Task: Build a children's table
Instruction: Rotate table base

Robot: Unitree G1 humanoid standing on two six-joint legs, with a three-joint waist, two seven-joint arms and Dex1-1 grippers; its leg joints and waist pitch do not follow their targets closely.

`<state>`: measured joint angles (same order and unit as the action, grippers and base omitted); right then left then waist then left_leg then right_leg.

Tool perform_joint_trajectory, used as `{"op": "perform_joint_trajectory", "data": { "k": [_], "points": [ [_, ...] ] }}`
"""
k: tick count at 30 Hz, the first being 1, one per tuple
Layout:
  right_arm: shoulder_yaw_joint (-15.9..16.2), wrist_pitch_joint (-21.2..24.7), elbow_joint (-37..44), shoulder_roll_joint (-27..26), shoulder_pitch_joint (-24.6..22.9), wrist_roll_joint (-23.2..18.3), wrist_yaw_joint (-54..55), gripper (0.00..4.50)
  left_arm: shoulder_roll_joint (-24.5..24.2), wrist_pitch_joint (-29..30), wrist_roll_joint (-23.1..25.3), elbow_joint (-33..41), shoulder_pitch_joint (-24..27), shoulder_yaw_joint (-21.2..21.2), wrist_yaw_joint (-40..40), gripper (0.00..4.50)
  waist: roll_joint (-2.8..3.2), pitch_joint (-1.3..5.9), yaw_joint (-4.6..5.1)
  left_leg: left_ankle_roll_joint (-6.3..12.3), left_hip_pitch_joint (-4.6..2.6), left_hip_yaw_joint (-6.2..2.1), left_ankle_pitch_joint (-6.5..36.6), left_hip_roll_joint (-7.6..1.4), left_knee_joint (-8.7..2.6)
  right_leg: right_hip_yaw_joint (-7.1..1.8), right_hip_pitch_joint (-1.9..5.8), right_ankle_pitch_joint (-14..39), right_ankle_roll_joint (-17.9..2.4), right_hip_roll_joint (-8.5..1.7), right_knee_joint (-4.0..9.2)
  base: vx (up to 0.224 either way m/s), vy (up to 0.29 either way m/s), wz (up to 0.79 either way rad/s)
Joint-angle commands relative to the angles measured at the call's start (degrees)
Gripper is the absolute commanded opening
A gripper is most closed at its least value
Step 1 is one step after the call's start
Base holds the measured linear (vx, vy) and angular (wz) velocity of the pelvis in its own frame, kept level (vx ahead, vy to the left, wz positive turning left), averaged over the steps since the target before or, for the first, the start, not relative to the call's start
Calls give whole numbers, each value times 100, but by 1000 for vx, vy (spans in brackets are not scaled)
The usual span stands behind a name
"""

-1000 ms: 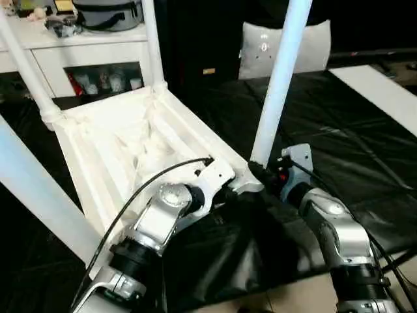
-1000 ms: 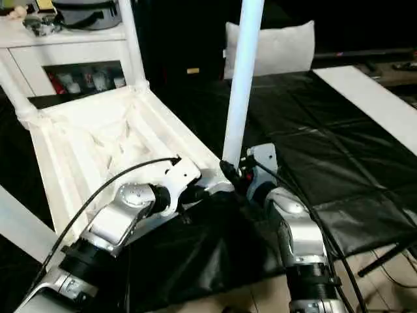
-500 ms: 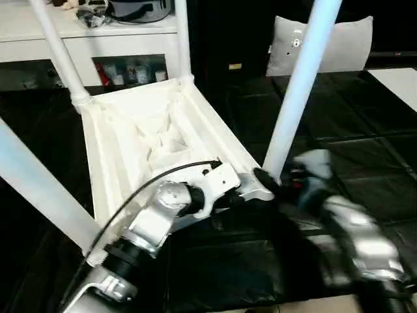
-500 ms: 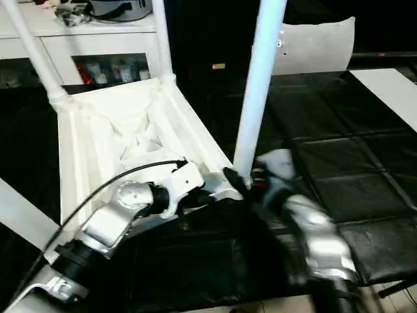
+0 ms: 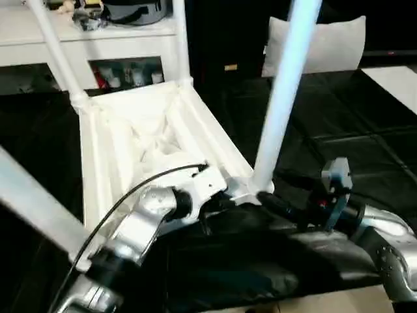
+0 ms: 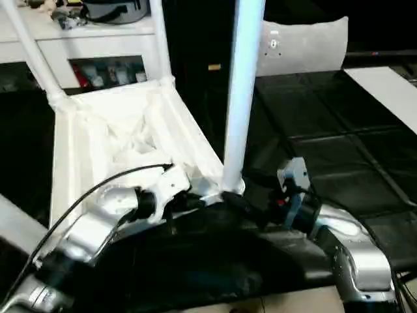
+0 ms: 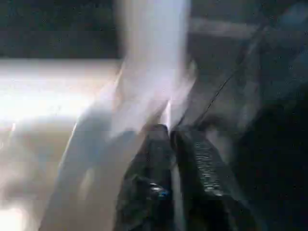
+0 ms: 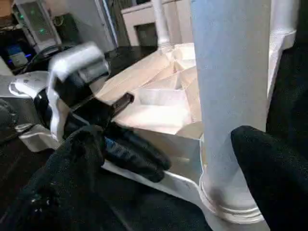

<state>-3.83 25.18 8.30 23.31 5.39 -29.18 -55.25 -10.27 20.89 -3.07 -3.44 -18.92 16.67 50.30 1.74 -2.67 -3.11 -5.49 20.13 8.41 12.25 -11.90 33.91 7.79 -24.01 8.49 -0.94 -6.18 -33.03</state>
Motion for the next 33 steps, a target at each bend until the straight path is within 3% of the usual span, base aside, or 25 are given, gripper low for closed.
{"op": "perform_joint_trajectory", "data": {
  "k": [1,2,4,5,8,12,13,21,24,25,27,30,33],
  "points": [
    [196,-11,293,-123,223,-173,22,450,-8,109,-285,514,209,29,56,69,-125,313,-36,616,137,55,745,-103,-404,-276,416,1981,-770,-220,412,0,0,0],
    [228,-11,285,-180,276,-192,87,450,-47,192,-346,698,347,-1,45,81,-157,285,-6,612,140,70,845,-87,-413,-275,403,2134,-721,-202,437,0,0,0],
    [265,27,300,-278,348,-228,186,450,-98,324,-414,955,550,-68,31,98,-154,248,11,563,129,74,994,-79,-429,-287,383,2471,-608,-212,479,0,0,0],
    [315,33,309,-397,419,-209,289,450,-151,416,-426,1168,750,-139,-13,103,-167,227,25,493,113,74,1082,-65,-435,-283,363,2747,-451,-196,513,0,0,0],
    [334,71,336,-428,432,-221,320,450,-156,479,-418,1269,834,-173,-36,125,-143,209,13,398,80,64,1206,-54,-444,-288,335,3036,-274,-180,564,0,0,0],
    [484,172,396,-542,469,-230,331,450,-172,697,-551,1646,1214,-347,-283,150,-153,188,18,313,69,40,1358,-84,-476,-333,324,2895,-328,-165,548,0,0,0],
    [501,212,422,-535,466,-270,300,450,-196,743,-592,1719,1274,-374,-342,177,-157,188,10,329,80,39,1302,-87,-482,-349,336,2755,-365,-159,532,0,0,0],
    [440,251,546,-305,294,-423,145,450,-688,885,-756,2135,1866,-757,-306,226,-165,179,-18,415,83,63,1017,-75,-469,-392,340,2435,-474,-145,492,0,0,0],
    [622,219,419,-731,476,-286,549,450,-988,875,-933,2300,2172,-900,-73,238,-161,187,-3,385,92,48,971,-83,-488,-392,342,2383,-552,-153,467,0,0,0],
    [732,209,373,-862,536,-215,672,450,-1044,890,-992,2349,2224,-928,-71,264,-169,186,6,370,90,48,972,-83,-492,-392,339,2374,-567,-149,463,0,0,0],
    [807,193,351,-916,563,-187,739,450,-1079,908,-1041,2395,2254,-938,-101,267,-135,175,22,301,56,48,1092,-98,-503,-398,318,2381,-615,-141,460,0,0,0],
    [1085,204,269,-1170,634,-78,971,450,-1043,984,-1128,2497,2298,-973,-224,305,-129,173,3,207,38,48,1238,-105,-518,-417,306,2414,-614,-140,453,0,0,0],
    [1181,154,103,-1310,709,160,1198,450,-959,1013,-1177,2523,2285,-977,-289,316,-137,175,-10,119,44,44,1286,-102,-531,-439,318,2394,-573,-145,451,0,0,0]
  ]
}}
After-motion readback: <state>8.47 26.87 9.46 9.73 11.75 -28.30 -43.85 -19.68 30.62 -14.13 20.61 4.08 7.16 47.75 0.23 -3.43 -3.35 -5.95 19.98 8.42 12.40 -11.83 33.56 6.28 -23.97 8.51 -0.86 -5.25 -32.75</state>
